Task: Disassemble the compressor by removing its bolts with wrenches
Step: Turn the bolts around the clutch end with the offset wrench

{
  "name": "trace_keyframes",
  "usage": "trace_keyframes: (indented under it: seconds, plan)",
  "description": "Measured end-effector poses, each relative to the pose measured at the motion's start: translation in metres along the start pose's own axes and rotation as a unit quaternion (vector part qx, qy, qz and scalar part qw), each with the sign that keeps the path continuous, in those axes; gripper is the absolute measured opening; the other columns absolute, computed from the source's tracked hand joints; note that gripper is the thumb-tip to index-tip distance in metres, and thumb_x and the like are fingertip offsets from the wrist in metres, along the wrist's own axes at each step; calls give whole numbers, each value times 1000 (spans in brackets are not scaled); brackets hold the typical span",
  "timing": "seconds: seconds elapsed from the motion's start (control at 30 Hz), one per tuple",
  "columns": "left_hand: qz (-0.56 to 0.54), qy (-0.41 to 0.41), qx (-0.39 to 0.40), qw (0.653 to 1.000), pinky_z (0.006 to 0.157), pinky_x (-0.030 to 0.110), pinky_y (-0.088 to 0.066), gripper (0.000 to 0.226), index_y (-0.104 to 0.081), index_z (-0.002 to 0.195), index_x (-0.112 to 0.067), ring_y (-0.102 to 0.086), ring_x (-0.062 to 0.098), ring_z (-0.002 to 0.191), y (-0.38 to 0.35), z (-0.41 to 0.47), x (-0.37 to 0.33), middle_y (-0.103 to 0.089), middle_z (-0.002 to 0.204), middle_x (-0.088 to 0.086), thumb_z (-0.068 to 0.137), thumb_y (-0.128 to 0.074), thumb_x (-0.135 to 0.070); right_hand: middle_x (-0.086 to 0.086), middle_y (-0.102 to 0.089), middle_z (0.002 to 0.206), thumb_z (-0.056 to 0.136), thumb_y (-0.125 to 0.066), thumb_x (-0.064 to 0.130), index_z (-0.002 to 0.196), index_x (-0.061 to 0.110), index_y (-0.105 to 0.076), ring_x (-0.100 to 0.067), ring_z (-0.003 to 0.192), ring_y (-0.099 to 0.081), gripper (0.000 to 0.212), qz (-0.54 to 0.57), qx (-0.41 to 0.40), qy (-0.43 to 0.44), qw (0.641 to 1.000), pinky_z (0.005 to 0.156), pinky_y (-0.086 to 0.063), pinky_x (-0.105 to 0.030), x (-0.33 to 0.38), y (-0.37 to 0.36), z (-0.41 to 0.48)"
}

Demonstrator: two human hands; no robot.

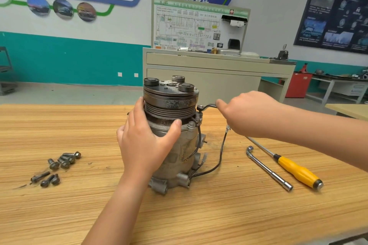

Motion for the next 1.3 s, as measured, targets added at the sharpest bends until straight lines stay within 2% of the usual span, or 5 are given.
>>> trace_keyframes:
  seconds: [0.33, 0.5, 0.8, 0.97, 1.3]
  plan:
    - [1, -1, -3, 1000, 103, 40, -26, 101, -35, 141, -14, -45, 17, 124, 0, 1, 0, -50, 135, -2, 60, -33, -73, 3, -42, 58, 88, -43, -1, 117, 12, -42, -12, 44, -38, 32, -30, -40, 30, 998, 37, -26, -25, -23, -23, 27]
    - [3, -4, -9, 1000, 102, 40, -26, 99, -36, 140, -12, -45, 16, 124, -1, 0, 0, -51, 133, -2, 61, -34, -72, -15, -66, 109, 85, -46, -13, 113, 0, -56, -28, 99, -63, 32, 144, -181, 37, 972, 98, -43, -42, -5, -32, 66]
    - [-1, -7, -12, 1000, 102, 42, -27, 98, -37, 140, -12, -46, 17, 123, 0, 0, 0, -52, 132, -1, 62, -34, -71, -7, -55, 69, 98, -40, 15, 135, 6, -38, -28, 63, -52, 38, 420, -286, -161, 846, 55, -38, -36, -34, -21, 31]
    - [-1, -3, -10, 1000, 102, 41, -27, 98, -37, 140, -13, -46, 18, 123, -1, 0, 0, -51, 133, -1, 61, -34, -72, 4, -40, 58, 98, -33, 20, 129, 21, -38, -17, 51, -42, 31, 290, -137, -115, 940, 45, -29, -28, -18, -18, -10]
    - [-1, -4, -1, 1000, 103, 40, -26, 99, -35, 141, -14, -44, 15, 124, 0, 0, -1, -49, 134, -3, 61, -33, -73, 2, -32, 58, 86, -42, -2, 114, 11, -46, -12, 47, -28, 31, 129, -11, -68, 989, 40, -23, -24, 5, -6, 1]
Point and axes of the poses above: each hand's wrist, its own z-axis towards the middle knuckle, its own y-axis out of the back of the hand, x = y × z, the point moved 5 cm from there along z, towards the middle knuckle
